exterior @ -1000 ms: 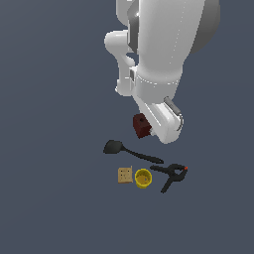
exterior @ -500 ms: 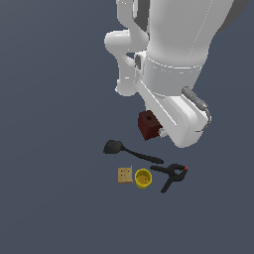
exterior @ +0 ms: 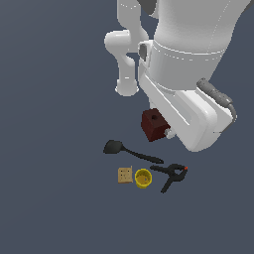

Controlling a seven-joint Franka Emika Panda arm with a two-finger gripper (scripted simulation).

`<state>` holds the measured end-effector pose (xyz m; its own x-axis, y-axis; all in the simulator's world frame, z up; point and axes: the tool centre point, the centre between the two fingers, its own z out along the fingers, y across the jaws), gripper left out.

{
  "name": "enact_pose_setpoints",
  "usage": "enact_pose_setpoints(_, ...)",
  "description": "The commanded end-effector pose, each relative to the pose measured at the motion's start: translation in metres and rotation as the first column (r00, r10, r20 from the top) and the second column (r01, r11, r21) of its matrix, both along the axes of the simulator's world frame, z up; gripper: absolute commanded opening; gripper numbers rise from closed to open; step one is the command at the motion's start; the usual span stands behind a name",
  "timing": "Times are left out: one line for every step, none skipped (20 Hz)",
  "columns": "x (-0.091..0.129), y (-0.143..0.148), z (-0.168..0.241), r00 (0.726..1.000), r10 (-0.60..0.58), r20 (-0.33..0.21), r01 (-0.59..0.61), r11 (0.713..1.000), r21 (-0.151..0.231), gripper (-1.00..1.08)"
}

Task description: Pick up a designated object from a clutter of objects.

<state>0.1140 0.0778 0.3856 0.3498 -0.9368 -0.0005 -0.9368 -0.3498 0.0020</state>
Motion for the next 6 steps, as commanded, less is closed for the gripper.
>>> enact_pose_setpoints(0.0029,0.0007,0.0045,1.0,0.0,0.002,0.0,1.0,0.0,-1.0)
enact_pose_setpoints(0.0036,0.0008,0.0053,1.0,0.0,0.002,0.0,1.0,0.0,-1.0)
enact_pose_setpoints(0.0042,0.001,0.0059,1.0,0.0,0.002,0.0,1.0,0.0,-1.0)
enact_pose_setpoints(0.0045,0.001,0.0064,1.0,0.0,0.002,0.0,1.0,0.0,-1.0)
enact_pose_setpoints(0.0048,0.0011,0.0066,1.0,0.0,0.002,0.0,1.0,0.0,-1.0)
enact_pose_setpoints(0.0048,0.0011,0.0067,1.0,0.0,0.002,0.0,1.0,0.0,-1.0)
